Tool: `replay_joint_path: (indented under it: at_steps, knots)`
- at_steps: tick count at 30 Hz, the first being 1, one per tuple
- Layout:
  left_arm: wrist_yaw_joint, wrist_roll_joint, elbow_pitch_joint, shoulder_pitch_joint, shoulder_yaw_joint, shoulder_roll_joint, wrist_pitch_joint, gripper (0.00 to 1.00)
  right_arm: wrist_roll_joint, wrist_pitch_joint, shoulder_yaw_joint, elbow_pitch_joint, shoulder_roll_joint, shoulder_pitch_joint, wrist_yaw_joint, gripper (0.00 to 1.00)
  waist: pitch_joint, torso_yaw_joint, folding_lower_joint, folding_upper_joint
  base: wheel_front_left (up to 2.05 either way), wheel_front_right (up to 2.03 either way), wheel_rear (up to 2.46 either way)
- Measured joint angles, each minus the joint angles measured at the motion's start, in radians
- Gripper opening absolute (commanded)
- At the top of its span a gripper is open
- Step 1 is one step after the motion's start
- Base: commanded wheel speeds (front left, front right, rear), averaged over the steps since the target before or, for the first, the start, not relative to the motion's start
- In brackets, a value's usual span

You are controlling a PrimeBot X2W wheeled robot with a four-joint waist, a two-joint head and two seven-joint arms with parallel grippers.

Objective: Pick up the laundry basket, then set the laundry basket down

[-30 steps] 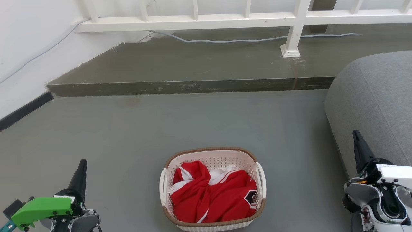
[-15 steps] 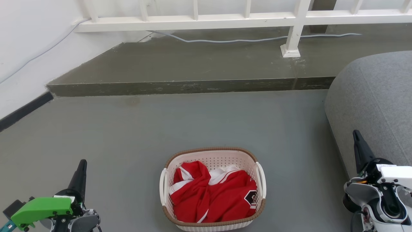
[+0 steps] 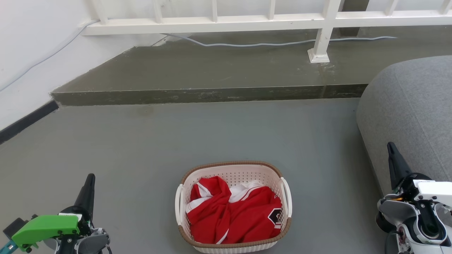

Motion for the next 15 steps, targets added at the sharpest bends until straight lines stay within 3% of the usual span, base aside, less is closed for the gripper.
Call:
replay_joint_path:
  at_steps: [15]
  knots:
    - [0.0,0.0,0.0,-0.007,0.001,-0.002,0.0,0.0,0.0,0.0,-0.001,-0.001,0.001,0.0,0.0,0.0,0.0,0.0,0.0,0.0,0.0,0.0,0.0]
